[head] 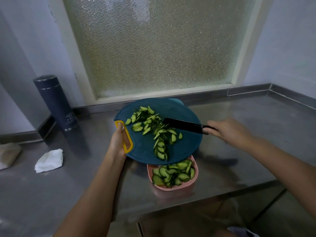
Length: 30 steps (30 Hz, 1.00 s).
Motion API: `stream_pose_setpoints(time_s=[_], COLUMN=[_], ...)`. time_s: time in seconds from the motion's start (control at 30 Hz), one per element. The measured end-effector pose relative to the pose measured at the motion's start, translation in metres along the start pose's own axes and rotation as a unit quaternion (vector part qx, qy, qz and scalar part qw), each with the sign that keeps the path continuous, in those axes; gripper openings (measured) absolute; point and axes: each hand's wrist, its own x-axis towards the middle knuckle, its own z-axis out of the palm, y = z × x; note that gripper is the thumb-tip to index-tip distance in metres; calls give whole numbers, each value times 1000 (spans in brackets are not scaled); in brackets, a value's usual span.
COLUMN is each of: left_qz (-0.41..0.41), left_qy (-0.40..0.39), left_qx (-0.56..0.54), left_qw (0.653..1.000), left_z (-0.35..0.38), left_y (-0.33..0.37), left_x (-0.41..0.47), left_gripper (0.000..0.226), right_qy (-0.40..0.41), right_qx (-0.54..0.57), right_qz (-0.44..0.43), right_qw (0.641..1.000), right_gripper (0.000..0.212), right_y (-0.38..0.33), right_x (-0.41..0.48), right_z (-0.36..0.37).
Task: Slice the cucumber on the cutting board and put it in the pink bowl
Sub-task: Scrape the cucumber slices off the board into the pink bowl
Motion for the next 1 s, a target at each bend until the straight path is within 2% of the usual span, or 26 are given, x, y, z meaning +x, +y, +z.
stream_pose_setpoints(time_s=[0.1,0.23,0.37,0.47,0.6,0.83,1.0], left_qz=[-4,-6,2,13,24,41,38], left_qy=[11,11,14,27,28,14,27], left_qx=[4,3,3,-20,-26,-43,-55], left_qw=[1000,1000,1000,999,999,998,997], left_z=[2,4,6,8,13,15,13], left_y=[0,0,1,2,3,7,7], left_x=[-1,-3,-6,-9,-15,-21,-19], left_gripper=[52,50,48,47,47,47,47], right_qy=[15,-26,-26,-39,66,82,104], right_qx=[-13,-43,-98,-75,-63,-101,-98], right_qz=[-15,2,6,17,-36,-90,-112], right_qw=[1000,999,995,996,995,987,983], right_gripper=[62,49,44,35,41,26,38], right_y=[-4,-10,-23,-29,-22,-24,-24], right_x=[-13,-29,-46,-58,-69,-83,-89], right_z=[1,-1,-5,-7,-4,-10,-15])
